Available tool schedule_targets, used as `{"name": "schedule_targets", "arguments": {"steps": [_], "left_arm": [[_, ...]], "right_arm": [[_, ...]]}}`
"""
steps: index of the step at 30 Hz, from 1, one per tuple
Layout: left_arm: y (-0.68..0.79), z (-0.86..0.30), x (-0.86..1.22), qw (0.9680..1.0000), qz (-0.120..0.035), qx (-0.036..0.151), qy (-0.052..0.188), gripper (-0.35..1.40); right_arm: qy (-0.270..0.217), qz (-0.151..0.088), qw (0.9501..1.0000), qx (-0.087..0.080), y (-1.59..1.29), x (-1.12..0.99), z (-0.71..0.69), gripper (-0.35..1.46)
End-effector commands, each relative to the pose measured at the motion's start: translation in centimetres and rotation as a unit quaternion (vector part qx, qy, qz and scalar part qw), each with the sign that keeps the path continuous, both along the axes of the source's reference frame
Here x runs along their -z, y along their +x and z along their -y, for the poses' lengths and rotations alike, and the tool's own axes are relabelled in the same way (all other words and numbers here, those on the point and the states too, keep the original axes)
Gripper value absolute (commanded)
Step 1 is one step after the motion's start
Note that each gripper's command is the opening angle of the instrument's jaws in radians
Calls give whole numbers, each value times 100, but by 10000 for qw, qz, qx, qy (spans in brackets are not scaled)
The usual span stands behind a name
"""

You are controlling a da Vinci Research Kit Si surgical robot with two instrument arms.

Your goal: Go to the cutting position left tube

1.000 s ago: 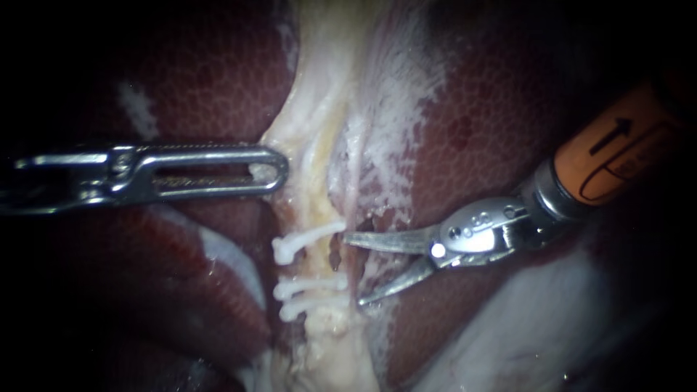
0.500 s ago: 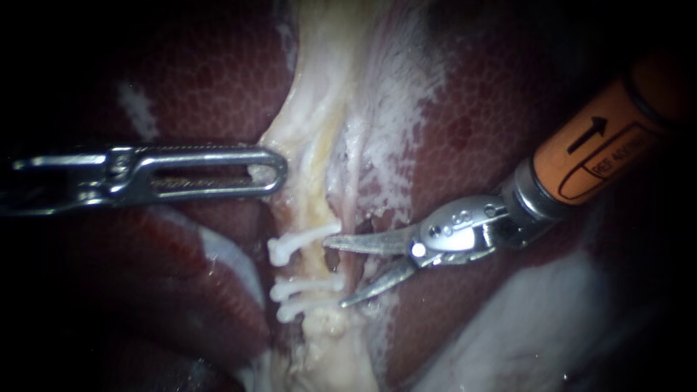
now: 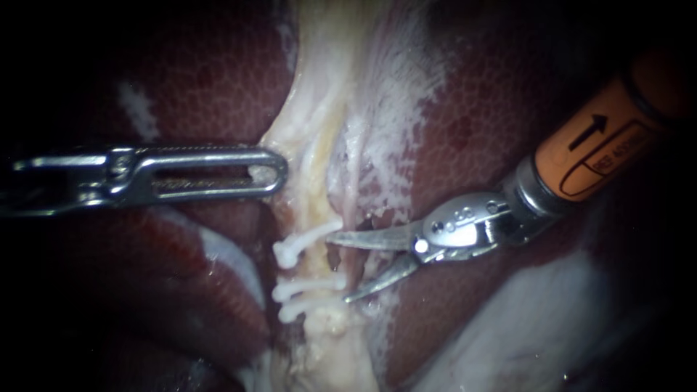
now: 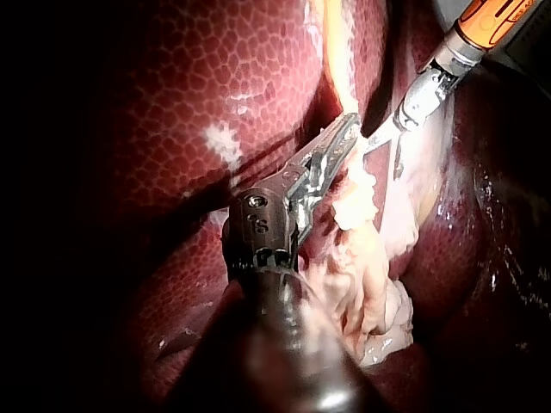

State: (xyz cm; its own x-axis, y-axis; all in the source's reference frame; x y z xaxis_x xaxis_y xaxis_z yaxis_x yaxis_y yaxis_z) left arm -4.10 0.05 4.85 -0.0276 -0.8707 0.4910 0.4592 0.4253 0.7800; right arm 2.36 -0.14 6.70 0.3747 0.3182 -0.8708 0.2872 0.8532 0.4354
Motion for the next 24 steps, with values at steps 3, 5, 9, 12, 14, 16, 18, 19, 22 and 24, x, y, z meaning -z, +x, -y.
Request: {"name": "schedule_targets", "arguments": {"steps": [3,5,9,12,14,16,18,19,22,24], "left_arm": [[0,0,0,10000,0,-1,0,-35],[0,0,0,10000,0,-1,0,-35],[0,0,0,10000,0,-1,0,-35],[0,0,0,10000,0,0,0,-35],[0,0,0,10000,-1,0,0,-35],[0,0,0,10000,-1,1,0,-35],[-1,0,0,10000,-1,1,0,-35],[-1,0,0,10000,-1,1,0,-35],[-1,0,0,10000,-1,1,0,-35],[-1,-1,0,10000,-1,2,-1,-35]], "right_arm": [[-4,-3,10000,3,1,1,0,140],[-5,-2,10000,1,2,1,0,140],[15,15,10000,-17,7,-1,2,142],[-1,24,10000,-33,13,-2,4,143],[13,5,10000,-5,18,-3,6,143],[25,-12,10000,18,21,-2,6,143],[25,-23,10000,32,24,-2,7,143],[51,-20,10000,34,24,-2,7,143],[76,-39,9999,67,27,-1,7,143],[76,-66,9999,103,30,-1,7,143]]}}
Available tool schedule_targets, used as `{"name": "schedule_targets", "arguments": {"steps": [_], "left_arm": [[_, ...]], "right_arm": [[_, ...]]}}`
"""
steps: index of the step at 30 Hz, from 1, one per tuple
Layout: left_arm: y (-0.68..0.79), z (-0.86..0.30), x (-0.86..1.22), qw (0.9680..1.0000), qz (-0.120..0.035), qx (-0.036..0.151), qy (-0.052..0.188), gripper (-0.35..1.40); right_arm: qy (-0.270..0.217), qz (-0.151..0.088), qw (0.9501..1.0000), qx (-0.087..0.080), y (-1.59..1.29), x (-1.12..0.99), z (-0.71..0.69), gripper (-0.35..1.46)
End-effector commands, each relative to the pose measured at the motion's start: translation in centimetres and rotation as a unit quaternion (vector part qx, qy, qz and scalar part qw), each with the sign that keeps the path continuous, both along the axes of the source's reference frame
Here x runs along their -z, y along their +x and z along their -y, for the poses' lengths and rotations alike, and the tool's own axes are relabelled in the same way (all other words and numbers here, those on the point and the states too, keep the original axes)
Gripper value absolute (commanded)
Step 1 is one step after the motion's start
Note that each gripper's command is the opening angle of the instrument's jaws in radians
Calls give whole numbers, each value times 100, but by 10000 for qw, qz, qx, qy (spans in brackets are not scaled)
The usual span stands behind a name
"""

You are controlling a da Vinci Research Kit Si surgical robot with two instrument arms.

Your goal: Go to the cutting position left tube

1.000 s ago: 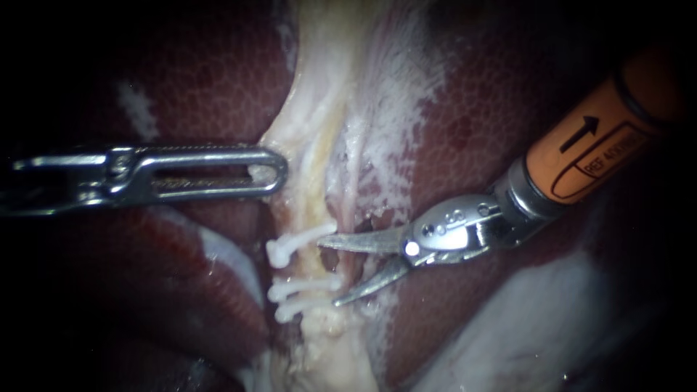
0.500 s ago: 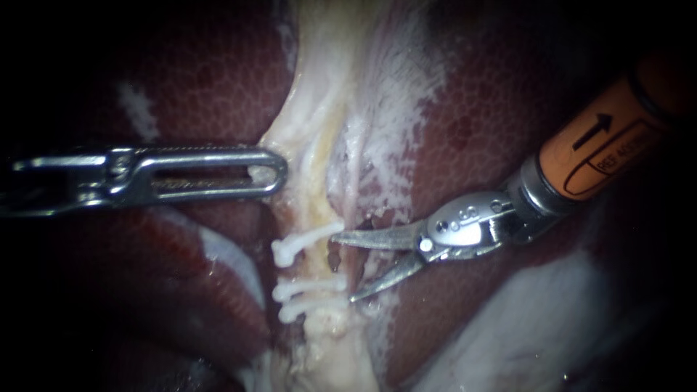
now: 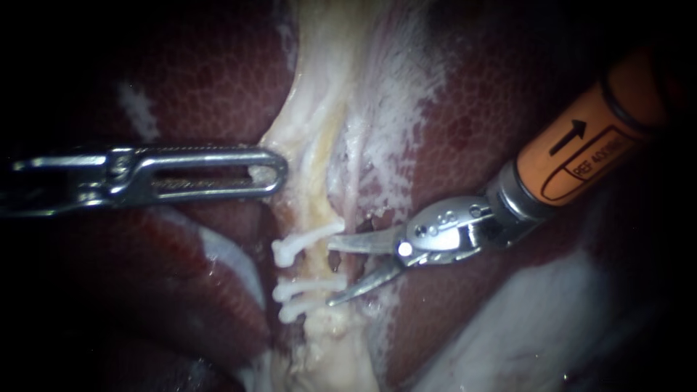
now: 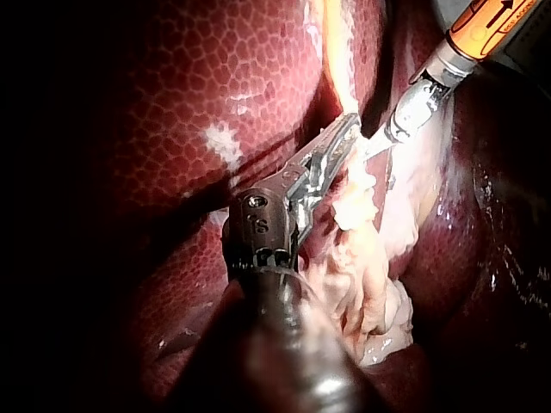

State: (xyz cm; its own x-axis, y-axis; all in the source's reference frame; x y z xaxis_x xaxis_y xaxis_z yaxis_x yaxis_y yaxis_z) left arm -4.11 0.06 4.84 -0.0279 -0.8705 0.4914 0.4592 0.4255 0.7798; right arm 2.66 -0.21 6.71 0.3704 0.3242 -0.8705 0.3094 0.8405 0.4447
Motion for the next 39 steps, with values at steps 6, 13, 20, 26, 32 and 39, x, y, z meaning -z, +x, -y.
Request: {"name": "schedule_targets", "arguments": {"steps": [6,13,20,26,32,39], "left_arm": [[0,0,-1,10000,-2,-1,2,-35],[0,-1,-4,10000,-2,-1,0,-35],[-1,-1,-4,10000,-3,1,-1,-35],[-1,0,-4,10000,-5,3,-2,-35],[-2,0,-4,10000,-6,4,-2,-35],[-2,0,-4,10000,-6,4,-2,-35]], "right_arm": [[112,-86,9998,153,4,3,2,142],[194,-197,9992,282,10,8,5,140],[366,-209,9989,182,18,6,3,140],[654,-77,9978,84,23,5,1,137],[860,24,9963,24,26,5,1,131],[909,48,9959,11,28,4,2,130]]}}
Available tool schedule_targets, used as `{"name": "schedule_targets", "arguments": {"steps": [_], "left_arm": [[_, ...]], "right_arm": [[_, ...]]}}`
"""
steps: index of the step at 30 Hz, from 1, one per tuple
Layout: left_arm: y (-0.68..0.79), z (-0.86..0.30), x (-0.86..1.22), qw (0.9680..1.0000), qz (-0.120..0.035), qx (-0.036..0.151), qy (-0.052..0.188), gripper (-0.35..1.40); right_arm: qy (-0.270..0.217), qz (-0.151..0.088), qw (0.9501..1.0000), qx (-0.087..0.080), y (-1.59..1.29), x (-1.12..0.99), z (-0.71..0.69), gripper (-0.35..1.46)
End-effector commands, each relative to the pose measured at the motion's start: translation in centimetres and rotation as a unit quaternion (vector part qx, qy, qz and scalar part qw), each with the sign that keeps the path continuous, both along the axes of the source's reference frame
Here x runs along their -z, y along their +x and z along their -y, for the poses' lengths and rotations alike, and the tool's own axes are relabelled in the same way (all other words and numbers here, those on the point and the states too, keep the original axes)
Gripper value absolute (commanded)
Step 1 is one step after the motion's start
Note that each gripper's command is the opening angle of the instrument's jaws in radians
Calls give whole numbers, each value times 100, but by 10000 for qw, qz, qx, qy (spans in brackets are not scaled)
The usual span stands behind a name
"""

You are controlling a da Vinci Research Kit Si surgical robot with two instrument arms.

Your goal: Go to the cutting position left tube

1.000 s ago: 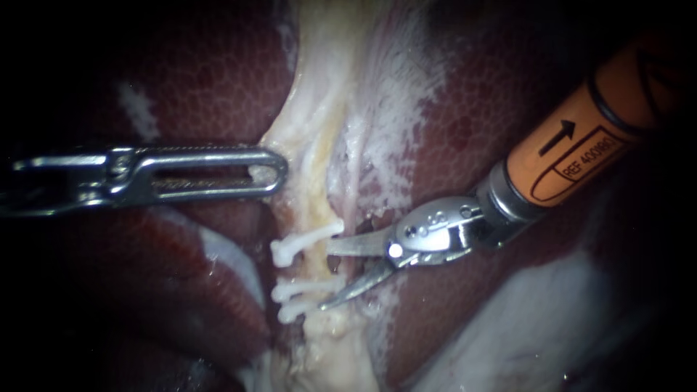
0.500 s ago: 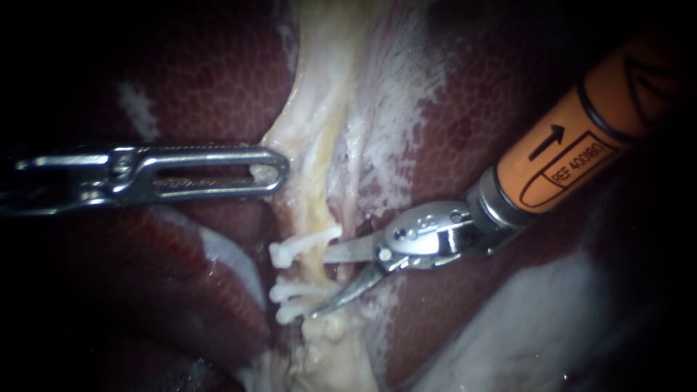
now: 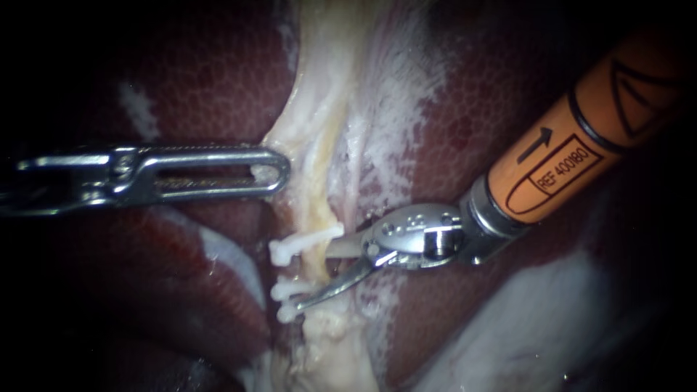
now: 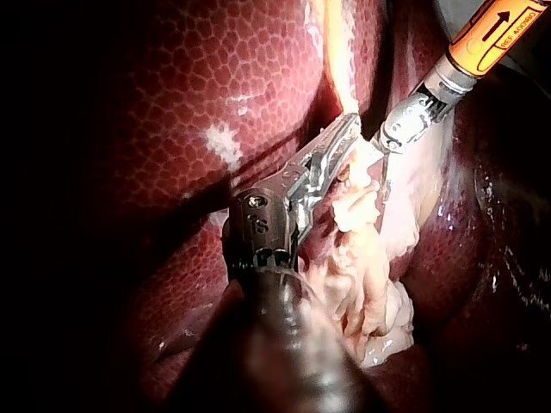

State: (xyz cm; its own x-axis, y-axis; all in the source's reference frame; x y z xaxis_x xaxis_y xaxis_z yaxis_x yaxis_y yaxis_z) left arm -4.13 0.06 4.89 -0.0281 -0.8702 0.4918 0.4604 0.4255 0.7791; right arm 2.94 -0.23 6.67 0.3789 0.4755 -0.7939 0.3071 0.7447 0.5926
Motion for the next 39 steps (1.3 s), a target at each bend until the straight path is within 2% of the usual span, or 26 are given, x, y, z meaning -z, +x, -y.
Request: {"name": "schedule_targets", "arguments": {"steps": [1,11,20,25,34,35,37,38,39], "left_arm": [[0,0,0,10000,-1,0,0,-35],[0,0,0,10000,0,0,-1,-35],[0,0,0,10000,-1,1,-1,-35],[0,1,0,10000,-2,1,-3,-35],[-1,1,0,10000,-3,2,-3,-35],[-1,1,0,10000,-3,2,-3,-35],[-1,1,0,10000,-3,2,-3,-35],[-1,1,0,10000,-3,2,-3,-35],[-1,1,0,10000,-3,3,-4,-35]], "right_arm": [[23,17,10000,-8,0,0,0,130],[48,24,10000,-5,-2,-4,-1,108],[69,39,10000,-13,-2,-8,-3,100],[172,96,9998,-45,0,-13,-5,81],[282,127,9995,-90,3,-16,-8,68],[308,140,9994,-95,3,-16,-8,61],[438,202,9988,-120,3,-16,-8,36],[616,249,9977,-97,2,-16,-8,-20],[724,290,9969,-97,2,-16,-8,-35]]}}
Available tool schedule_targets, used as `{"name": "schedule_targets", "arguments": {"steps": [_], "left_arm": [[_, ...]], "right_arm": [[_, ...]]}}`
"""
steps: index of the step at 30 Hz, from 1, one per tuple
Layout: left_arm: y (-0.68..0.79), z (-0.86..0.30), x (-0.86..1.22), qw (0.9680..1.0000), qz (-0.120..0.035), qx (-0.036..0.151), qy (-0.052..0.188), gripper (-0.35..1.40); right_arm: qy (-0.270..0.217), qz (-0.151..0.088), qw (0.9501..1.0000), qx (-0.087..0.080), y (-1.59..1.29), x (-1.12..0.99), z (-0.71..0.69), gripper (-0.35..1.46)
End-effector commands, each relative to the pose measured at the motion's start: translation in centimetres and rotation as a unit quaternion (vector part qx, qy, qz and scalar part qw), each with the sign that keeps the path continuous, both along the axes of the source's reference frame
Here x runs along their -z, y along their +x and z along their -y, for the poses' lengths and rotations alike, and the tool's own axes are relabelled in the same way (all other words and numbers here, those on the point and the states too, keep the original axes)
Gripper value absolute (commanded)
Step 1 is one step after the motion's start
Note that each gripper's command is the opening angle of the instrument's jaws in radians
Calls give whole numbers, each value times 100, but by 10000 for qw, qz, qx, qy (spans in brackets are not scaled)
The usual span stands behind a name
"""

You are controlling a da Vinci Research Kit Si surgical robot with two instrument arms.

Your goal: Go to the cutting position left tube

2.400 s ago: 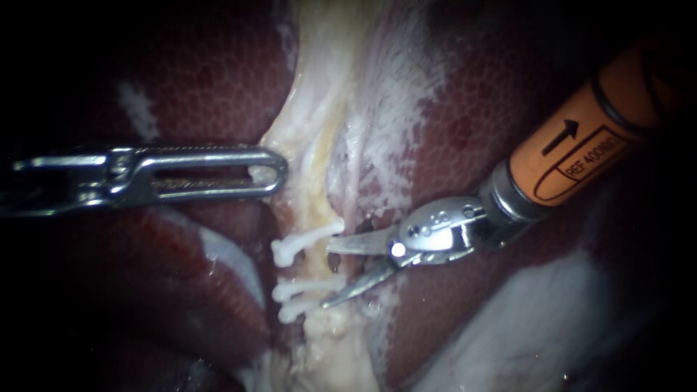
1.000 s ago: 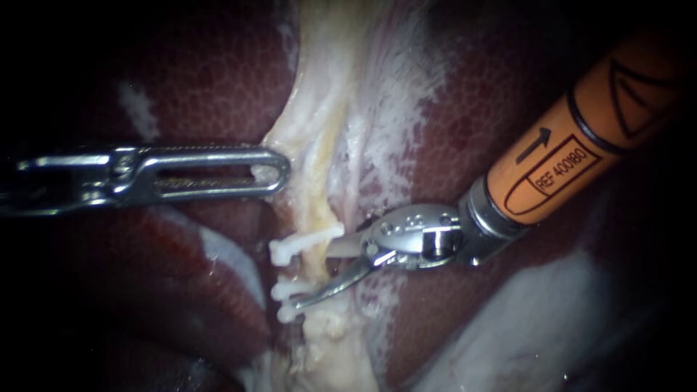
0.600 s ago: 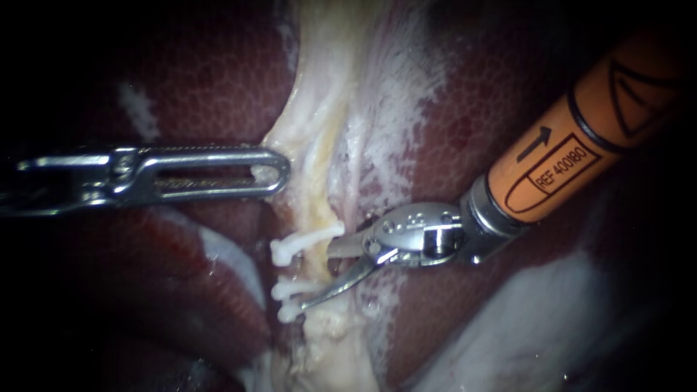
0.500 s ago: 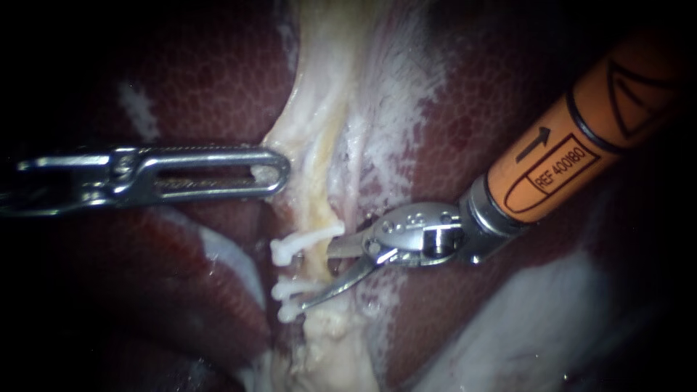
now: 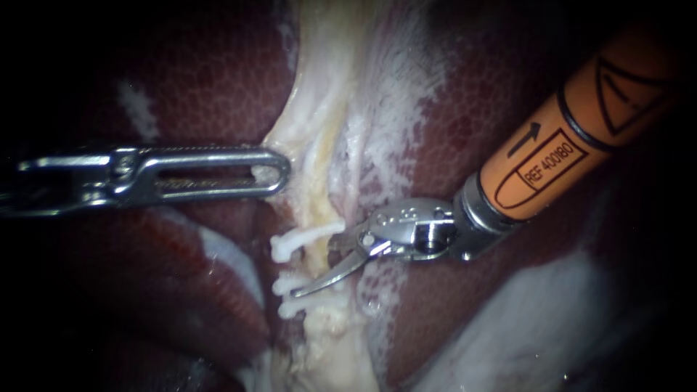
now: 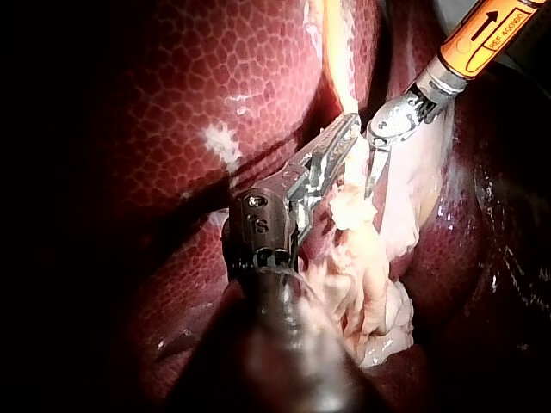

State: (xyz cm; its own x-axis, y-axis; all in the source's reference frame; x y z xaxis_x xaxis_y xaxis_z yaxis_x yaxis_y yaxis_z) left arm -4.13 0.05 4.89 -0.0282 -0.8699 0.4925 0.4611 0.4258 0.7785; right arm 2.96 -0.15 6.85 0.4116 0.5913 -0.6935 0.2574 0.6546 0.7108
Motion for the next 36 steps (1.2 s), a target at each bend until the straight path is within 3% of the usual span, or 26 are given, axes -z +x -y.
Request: {"name": "schedule_targets", "arguments": {"steps": [1,5,36], "left_arm": [[0,0,0,10000,0,0,0,-35],[0,1,0,10000,-1,1,-1,-35],[-1,1,1,10000,-5,5,-3,-35]], "right_arm": [[47,23,10000,-2,-1,1,-1,-35],[233,84,9997,15,-2,1,-1,-35],[333,208,9992,-98,3,-7,-1,-35]]}}
